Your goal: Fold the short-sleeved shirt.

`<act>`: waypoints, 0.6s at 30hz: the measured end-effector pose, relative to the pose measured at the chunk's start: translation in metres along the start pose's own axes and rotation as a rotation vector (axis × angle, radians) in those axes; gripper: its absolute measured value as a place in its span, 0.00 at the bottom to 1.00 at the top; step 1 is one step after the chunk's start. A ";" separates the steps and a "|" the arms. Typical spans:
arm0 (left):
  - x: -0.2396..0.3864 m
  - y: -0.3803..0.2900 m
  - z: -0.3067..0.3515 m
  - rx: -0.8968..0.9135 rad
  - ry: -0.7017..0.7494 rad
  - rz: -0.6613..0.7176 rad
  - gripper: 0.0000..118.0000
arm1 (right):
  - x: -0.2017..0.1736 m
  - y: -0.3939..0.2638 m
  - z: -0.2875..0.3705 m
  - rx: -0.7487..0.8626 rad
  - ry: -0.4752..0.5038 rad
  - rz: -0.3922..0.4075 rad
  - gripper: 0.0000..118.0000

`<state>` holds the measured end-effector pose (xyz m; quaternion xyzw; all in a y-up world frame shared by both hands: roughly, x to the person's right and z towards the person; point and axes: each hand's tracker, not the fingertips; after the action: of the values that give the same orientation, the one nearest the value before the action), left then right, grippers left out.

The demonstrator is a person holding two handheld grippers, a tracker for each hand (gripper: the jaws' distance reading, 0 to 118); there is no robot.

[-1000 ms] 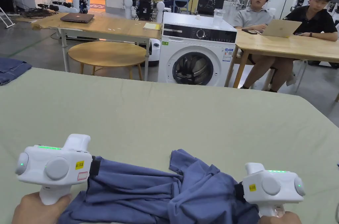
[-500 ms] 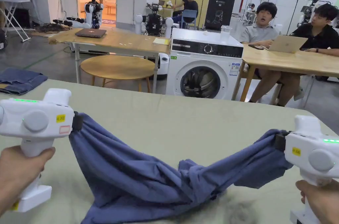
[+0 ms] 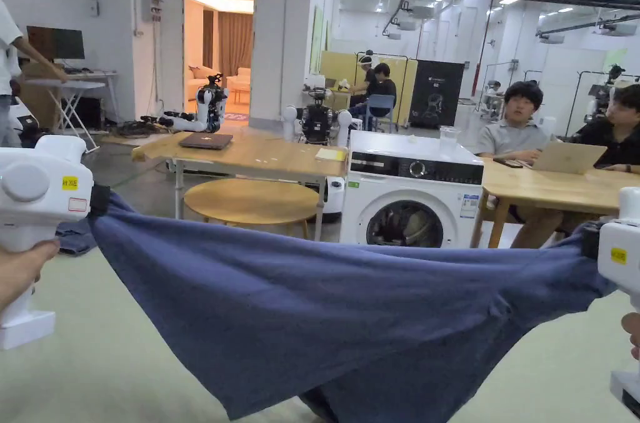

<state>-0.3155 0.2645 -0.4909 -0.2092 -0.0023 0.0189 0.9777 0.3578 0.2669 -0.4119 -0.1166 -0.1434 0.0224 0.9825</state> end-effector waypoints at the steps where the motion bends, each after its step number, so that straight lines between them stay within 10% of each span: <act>1: -0.004 0.008 0.000 0.005 0.004 0.002 0.00 | -0.002 0.008 -0.003 0.008 -0.001 0.008 0.02; 18: -0.005 0.091 -0.035 0.078 0.065 -0.024 0.00 | -0.035 0.082 -0.060 0.105 -0.013 0.036 0.02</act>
<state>-0.3234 0.3324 -0.5601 -0.1712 0.0275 0.0004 0.9849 0.3403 0.3307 -0.4967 -0.0672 -0.1462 0.0484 0.9858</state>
